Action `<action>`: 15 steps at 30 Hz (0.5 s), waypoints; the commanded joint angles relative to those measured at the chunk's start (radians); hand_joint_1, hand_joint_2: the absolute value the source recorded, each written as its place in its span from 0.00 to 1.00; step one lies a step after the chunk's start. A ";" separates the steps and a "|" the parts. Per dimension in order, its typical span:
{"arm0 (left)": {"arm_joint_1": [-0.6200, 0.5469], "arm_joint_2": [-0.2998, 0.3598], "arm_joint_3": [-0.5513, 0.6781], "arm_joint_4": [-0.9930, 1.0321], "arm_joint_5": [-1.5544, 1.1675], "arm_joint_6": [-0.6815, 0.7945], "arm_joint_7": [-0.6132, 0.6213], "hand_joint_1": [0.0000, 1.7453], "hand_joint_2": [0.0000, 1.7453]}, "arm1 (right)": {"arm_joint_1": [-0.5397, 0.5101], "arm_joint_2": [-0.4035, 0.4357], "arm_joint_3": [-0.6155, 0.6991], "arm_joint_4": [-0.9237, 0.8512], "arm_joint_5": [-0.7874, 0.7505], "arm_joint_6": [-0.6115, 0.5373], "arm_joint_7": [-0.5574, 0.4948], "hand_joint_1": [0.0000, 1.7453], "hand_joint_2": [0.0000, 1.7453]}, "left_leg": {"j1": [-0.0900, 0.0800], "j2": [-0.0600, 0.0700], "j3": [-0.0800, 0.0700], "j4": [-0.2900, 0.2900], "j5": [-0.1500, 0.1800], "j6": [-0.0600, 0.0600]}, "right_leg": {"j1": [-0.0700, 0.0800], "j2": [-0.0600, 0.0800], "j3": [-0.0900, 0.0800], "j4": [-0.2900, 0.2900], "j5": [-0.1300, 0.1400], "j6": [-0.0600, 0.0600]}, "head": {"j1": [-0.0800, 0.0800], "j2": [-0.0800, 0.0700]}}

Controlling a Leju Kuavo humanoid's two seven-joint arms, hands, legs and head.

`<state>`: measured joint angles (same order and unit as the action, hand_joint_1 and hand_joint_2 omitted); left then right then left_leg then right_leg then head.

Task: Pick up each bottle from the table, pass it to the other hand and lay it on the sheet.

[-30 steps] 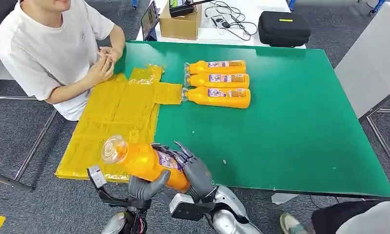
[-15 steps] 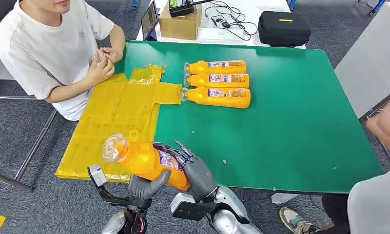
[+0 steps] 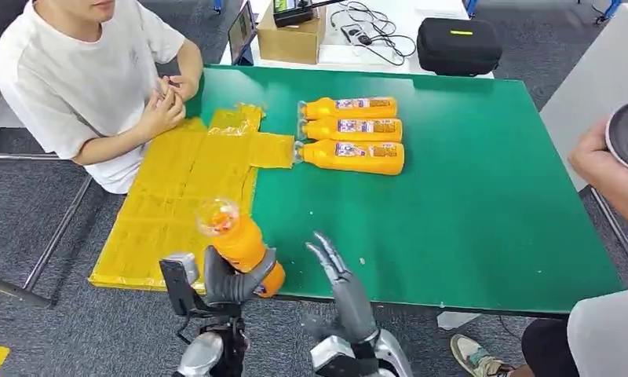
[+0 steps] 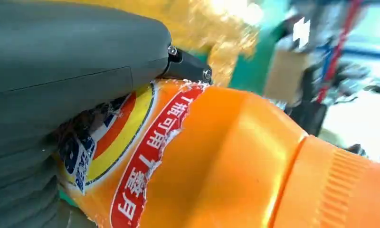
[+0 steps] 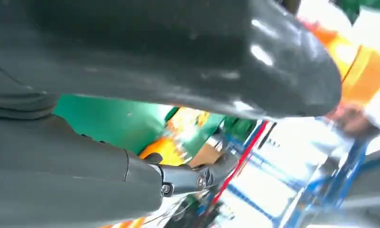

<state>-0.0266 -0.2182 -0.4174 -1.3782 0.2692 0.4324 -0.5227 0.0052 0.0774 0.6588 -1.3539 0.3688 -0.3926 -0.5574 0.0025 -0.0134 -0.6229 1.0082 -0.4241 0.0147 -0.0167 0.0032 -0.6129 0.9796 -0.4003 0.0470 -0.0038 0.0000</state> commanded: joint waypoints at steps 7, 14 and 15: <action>-0.329 0.038 0.194 0.404 0.137 -0.124 0.096 1.00 1.00 | -0.036 0.041 -0.110 0.164 -0.166 -0.048 -0.131 0.00 0.00 | 0.001 0.002 0.008 -0.002 0.001 -0.001 | 0.001 -0.002 0.007 -0.001 -0.001 -0.003 | 0.000 0.000; -0.518 0.182 -0.072 0.799 -0.743 0.266 0.180 1.00 1.00 | -0.032 0.051 -0.122 0.158 -0.153 -0.025 -0.130 0.00 0.00 | 0.000 0.002 0.008 -0.002 0.001 -0.001 | 0.001 -0.002 0.008 0.000 -0.001 -0.002 | 0.000 0.000; -0.535 0.185 -0.063 0.827 -0.798 0.258 0.201 1.00 1.00 | -0.038 0.057 -0.122 0.164 -0.148 -0.015 -0.129 0.00 0.00 | 0.000 0.001 0.010 -0.003 0.001 -0.001 | 0.001 -0.002 0.009 -0.001 -0.001 -0.003 | 0.000 0.000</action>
<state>-0.3314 -0.1583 -0.2892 -1.0306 0.0018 0.5717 -0.4986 0.0024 0.1133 0.5692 -1.2676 0.2091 -0.4391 -0.6855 0.0027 -0.0116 -0.6220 1.0082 -0.4217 0.0152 -0.0166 0.0034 -0.6125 0.9811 -0.3995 0.0467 -0.0038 0.0000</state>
